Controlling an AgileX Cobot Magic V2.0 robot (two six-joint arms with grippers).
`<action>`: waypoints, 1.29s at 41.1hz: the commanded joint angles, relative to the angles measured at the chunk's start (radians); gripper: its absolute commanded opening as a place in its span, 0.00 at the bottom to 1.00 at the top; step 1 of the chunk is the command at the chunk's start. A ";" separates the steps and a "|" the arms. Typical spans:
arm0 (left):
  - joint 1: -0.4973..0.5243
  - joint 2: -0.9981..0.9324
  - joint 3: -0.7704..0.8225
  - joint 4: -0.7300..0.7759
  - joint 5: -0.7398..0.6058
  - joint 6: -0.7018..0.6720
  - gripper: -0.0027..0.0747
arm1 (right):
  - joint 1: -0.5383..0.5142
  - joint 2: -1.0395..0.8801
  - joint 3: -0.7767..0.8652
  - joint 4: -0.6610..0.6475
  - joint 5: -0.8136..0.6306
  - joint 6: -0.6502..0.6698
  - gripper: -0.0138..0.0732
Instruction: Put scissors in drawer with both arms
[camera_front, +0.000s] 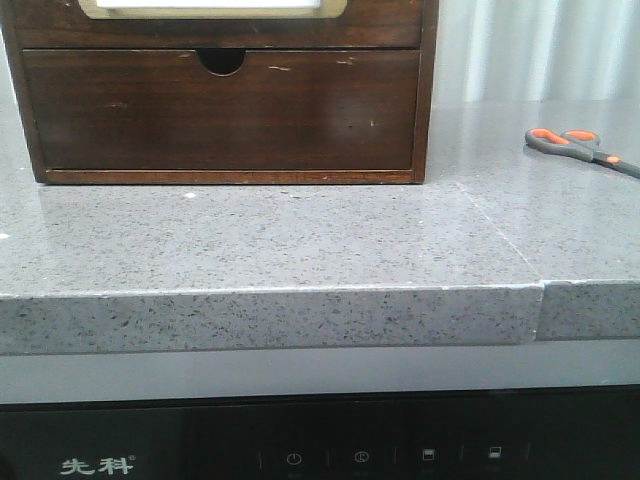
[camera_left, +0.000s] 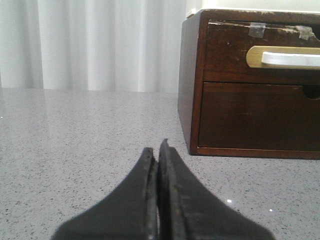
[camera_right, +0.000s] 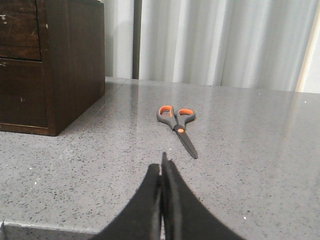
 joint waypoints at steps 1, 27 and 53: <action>-0.007 -0.019 0.026 0.000 -0.080 -0.004 0.01 | -0.003 -0.016 0.001 -0.009 -0.091 -0.003 0.08; -0.007 -0.019 0.026 0.000 -0.089 -0.004 0.01 | -0.003 -0.016 0.001 -0.009 -0.106 -0.003 0.08; -0.007 0.131 -0.548 -0.016 0.271 -0.004 0.01 | -0.003 0.036 -0.457 -0.005 0.252 0.002 0.08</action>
